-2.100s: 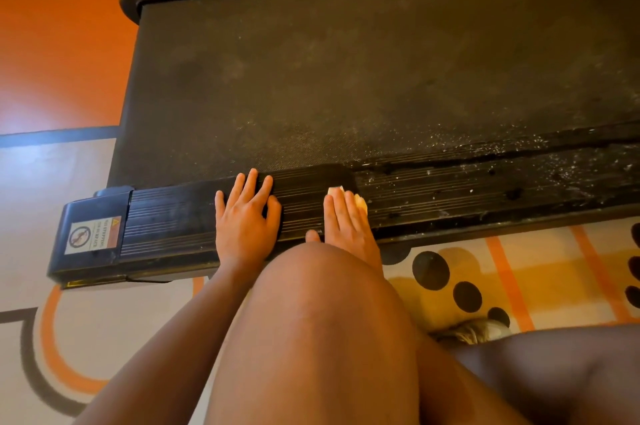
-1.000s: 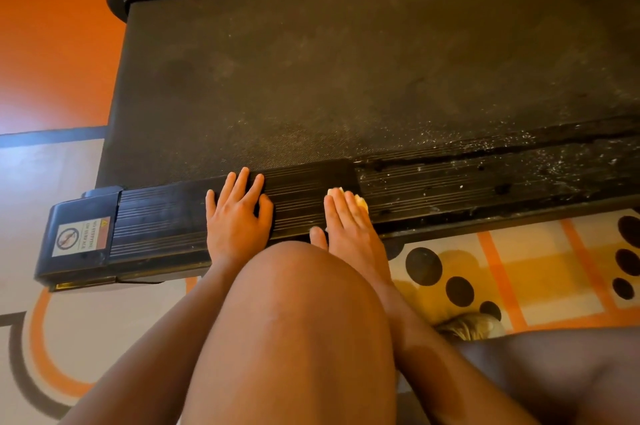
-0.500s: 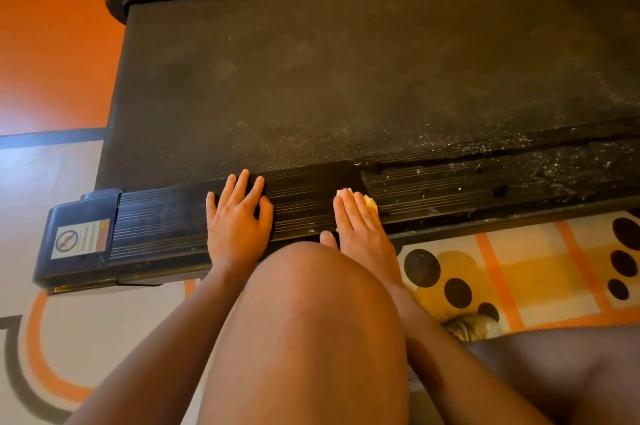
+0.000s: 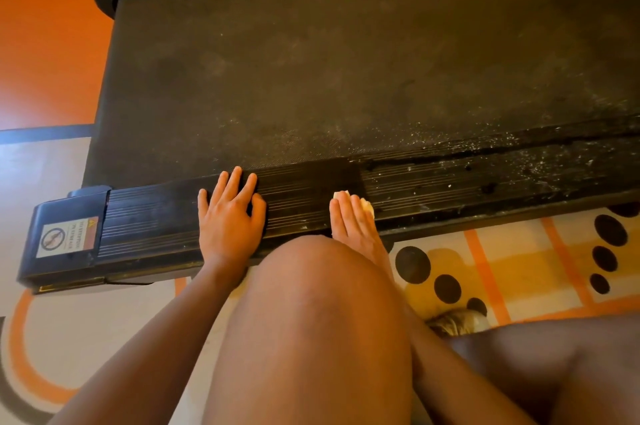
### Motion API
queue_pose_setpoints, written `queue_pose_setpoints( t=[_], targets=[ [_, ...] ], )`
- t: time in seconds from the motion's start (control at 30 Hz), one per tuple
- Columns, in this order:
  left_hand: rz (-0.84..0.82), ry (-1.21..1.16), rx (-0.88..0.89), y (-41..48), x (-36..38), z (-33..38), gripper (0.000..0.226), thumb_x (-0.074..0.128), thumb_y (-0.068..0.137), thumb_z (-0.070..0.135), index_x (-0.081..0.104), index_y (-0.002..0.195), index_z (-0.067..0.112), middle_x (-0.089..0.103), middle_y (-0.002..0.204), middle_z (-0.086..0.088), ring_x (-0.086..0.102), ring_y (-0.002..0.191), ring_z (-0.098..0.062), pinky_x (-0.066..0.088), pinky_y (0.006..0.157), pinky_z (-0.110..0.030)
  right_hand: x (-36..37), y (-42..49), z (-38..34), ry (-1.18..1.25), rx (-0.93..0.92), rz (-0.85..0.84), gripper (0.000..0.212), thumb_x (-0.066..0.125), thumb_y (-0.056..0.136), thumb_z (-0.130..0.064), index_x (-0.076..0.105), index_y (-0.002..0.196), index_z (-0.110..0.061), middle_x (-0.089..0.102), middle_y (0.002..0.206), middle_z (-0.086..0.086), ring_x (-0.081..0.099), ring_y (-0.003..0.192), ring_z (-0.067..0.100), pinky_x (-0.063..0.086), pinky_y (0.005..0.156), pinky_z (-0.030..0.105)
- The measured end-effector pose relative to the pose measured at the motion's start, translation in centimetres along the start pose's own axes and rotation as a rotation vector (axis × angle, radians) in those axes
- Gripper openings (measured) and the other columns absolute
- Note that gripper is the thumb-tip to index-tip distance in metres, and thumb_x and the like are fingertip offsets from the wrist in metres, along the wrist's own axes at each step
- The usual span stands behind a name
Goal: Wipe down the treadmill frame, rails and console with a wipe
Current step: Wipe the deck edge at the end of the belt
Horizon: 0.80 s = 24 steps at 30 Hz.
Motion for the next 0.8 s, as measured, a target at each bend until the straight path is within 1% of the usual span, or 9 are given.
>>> queue_pose_setpoints(
  t=[0.07,0.13,0.2,0.3,0.43,0.53,0.6,0.67,0.8],
  targets=[
    [0.006,-0.002,-0.002,0.0,0.1,-0.1,0.047,0.036,0.108,0.044,0.048,0.15,0.027,0.036,0.161,-0.003,0.025,0.153,-0.026,0.011,0.125,-0.056,0.0,0.3,-0.3,-0.003,-0.002,-0.032,0.085,-0.009,0.087,-0.061,-0.005,0.157,-0.012,-0.003,0.17,0.01,-0.011,0.154,0.026,-0.016,0.12,0.038],
    [0.012,0.004,-0.01,0.0,0.1,-0.1,0.046,0.037,0.107,0.042,0.048,0.15,0.027,0.036,0.161,-0.003,0.024,0.153,-0.025,0.011,0.125,-0.055,-0.3,0.3,-0.5,-0.007,-0.003,-0.019,0.079,-0.018,0.085,-0.061,-0.021,0.151,-0.018,-0.017,0.169,0.005,-0.028,0.147,0.019,-0.029,0.112,0.032],
    [0.009,0.005,-0.014,0.0,0.2,-0.2,0.047,0.037,0.107,0.043,0.048,0.15,0.027,0.036,0.161,-0.003,0.024,0.153,-0.025,0.011,0.125,-0.055,-1.0,0.8,-0.3,-0.02,0.011,-0.004,0.07,-0.004,0.1,-0.06,-0.019,0.155,-0.018,-0.017,0.169,0.004,-0.027,0.15,0.019,-0.028,0.114,0.033],
    [0.005,0.007,-0.013,0.1,0.1,-0.1,0.047,0.036,0.107,0.044,0.048,0.15,0.027,0.036,0.161,-0.003,0.025,0.153,-0.025,0.011,0.125,-0.056,-3.0,4.1,-0.2,0.044,0.043,-0.015,0.068,0.017,0.109,-0.051,-0.004,0.163,-0.015,-0.009,0.171,0.005,-0.012,0.157,0.021,-0.009,0.127,0.039],
    [0.009,0.006,-0.018,0.0,0.1,0.0,0.047,0.037,0.107,0.044,0.049,0.15,0.027,0.036,0.161,-0.003,0.025,0.153,-0.025,0.012,0.125,-0.056,-4.9,7.6,0.6,0.135,0.011,-0.144,0.065,0.017,0.111,-0.047,0.0,0.164,-0.015,-0.007,0.172,0.004,-0.01,0.158,0.02,-0.005,0.126,0.039],
    [0.015,-0.004,-0.015,0.0,0.0,-0.1,0.052,0.031,0.106,0.048,0.049,0.149,0.027,0.037,0.161,-0.002,0.026,0.153,-0.025,0.012,0.125,-0.056,-4.2,3.9,1.1,0.183,-0.038,-0.117,0.068,0.014,0.108,-0.053,-0.001,0.164,-0.017,-0.009,0.172,0.0,-0.012,0.157,0.016,-0.004,0.126,0.037],
    [0.025,-0.006,-0.025,0.0,-0.1,-0.1,0.055,0.028,0.104,0.05,0.051,0.148,0.027,0.038,0.16,-0.003,0.027,0.152,-0.026,0.012,0.125,-0.056,-3.0,1.0,1.2,0.111,-0.037,-0.081,0.083,-0.002,0.095,-0.065,-0.001,0.164,-0.017,-0.008,0.172,0.001,-0.012,0.157,0.017,-0.004,0.128,0.038],
    [0.024,0.002,-0.016,0.0,-0.1,0.1,0.056,0.028,0.103,0.05,0.052,0.147,0.026,0.039,0.159,-0.004,0.029,0.151,-0.027,0.013,0.124,-0.056,-2.0,0.2,1.0,0.054,-0.017,-0.099,0.091,-0.011,0.088,-0.065,-0.001,0.164,-0.016,-0.008,0.172,0.003,-0.012,0.157,0.019,-0.005,0.128,0.038],
    [-0.003,0.012,-0.025,0.1,-0.3,0.2,0.059,0.026,0.102,0.051,0.05,0.149,0.025,0.037,0.161,-0.004,0.027,0.152,-0.027,0.01,0.124,-0.054,-3.9,4.9,0.9,0.072,0.04,-0.031,0.068,0.013,0.108,-0.052,0.001,0.164,-0.016,-0.006,0.172,0.004,-0.009,0.158,0.02,-0.008,0.124,0.036]
  ],
)
Point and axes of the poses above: each hand's wrist, its own y-axis towards the middle knuckle, its own x-axis out of the palm, z = x × y, the point moved 7 cm from there along y, towards the middle knuckle
